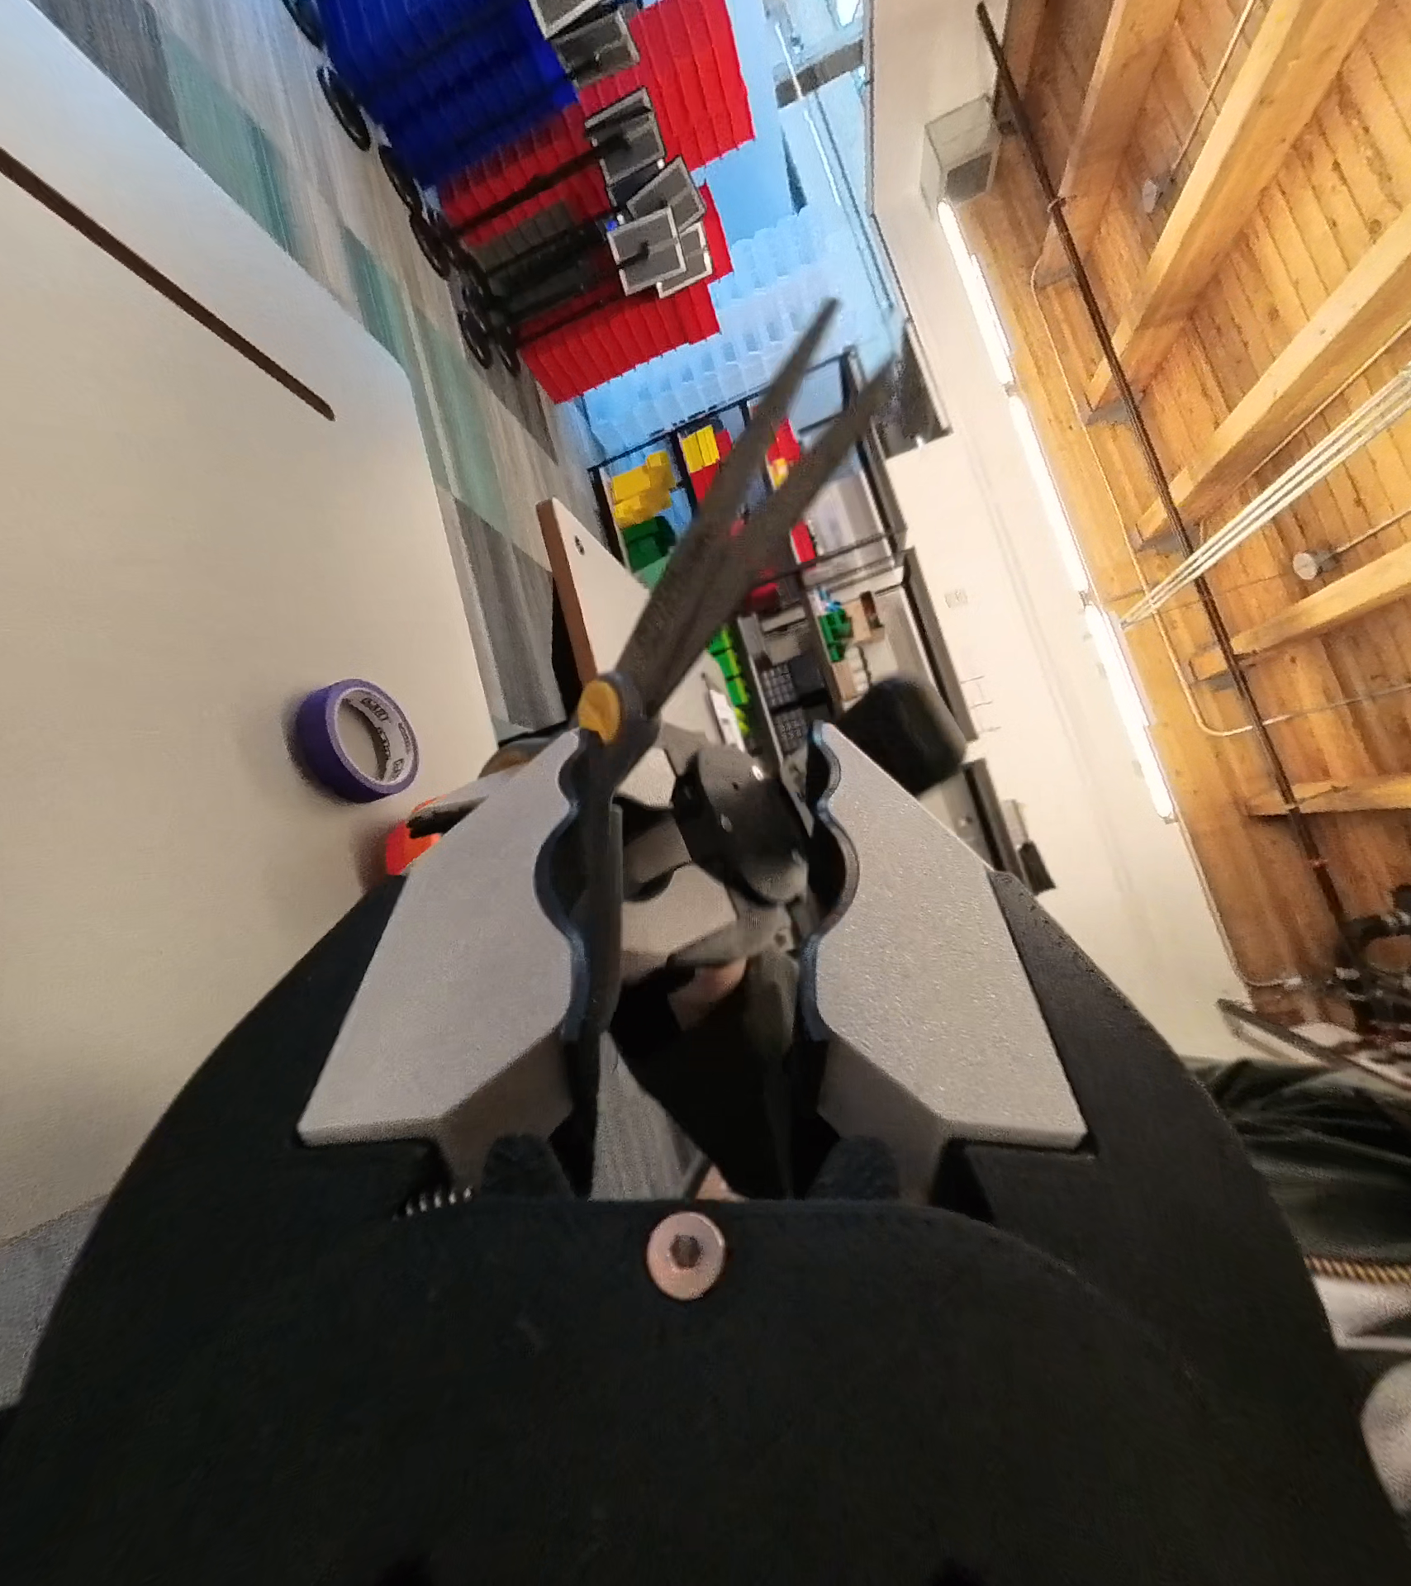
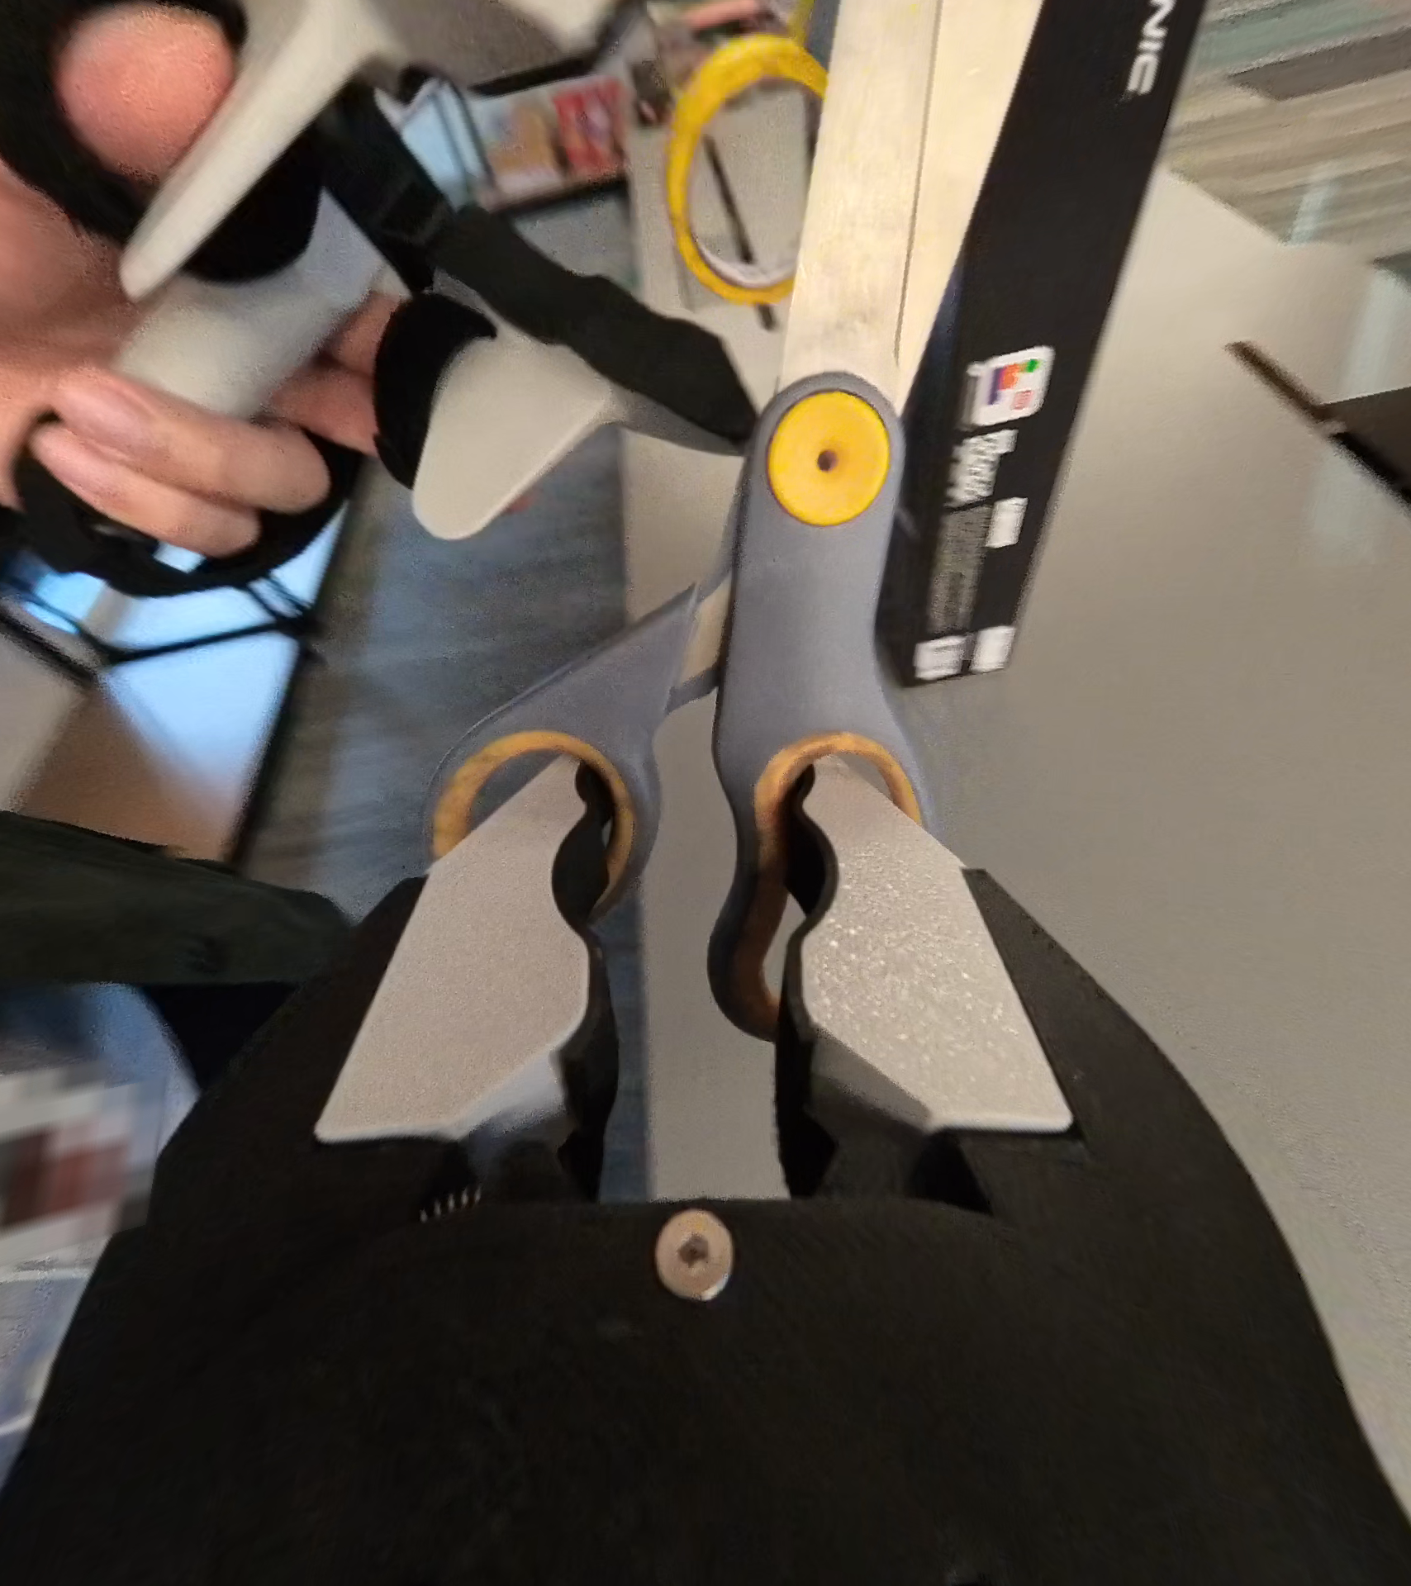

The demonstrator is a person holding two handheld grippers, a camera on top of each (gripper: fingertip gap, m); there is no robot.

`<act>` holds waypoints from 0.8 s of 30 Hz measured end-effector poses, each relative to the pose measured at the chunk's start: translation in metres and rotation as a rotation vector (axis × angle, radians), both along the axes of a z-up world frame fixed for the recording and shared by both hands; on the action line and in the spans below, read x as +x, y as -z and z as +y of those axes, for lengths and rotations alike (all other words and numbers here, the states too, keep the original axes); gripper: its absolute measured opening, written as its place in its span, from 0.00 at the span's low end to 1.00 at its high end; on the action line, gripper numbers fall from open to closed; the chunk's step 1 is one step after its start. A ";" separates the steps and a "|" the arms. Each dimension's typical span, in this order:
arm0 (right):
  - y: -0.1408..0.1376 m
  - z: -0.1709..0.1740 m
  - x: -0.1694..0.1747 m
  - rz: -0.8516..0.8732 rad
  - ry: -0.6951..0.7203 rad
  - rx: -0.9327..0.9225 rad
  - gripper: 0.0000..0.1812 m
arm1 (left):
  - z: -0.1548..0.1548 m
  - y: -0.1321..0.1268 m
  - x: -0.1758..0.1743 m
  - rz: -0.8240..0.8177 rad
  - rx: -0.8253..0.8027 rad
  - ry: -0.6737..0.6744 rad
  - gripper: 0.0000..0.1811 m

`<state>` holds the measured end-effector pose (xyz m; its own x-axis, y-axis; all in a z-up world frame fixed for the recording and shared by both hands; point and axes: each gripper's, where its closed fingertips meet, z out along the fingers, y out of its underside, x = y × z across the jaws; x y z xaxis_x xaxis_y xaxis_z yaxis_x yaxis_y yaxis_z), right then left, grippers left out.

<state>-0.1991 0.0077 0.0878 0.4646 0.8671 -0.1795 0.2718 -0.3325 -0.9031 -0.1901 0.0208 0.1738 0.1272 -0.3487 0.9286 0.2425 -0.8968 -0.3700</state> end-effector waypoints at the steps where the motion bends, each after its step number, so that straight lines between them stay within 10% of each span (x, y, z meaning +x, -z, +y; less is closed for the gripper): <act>1: -0.005 -0.005 -0.005 0.085 -0.032 -0.059 0.20 | -0.005 -0.002 -0.009 0.014 0.013 -0.001 0.26; 13: -0.009 -0.030 -0.039 0.209 -0.406 -0.435 0.19 | -0.012 0.032 -0.142 0.199 0.045 -0.228 0.25; 24: -0.053 0.008 -0.086 0.081 -0.679 -0.616 0.19 | 0.068 0.069 -0.313 0.767 0.382 -0.598 0.35</act>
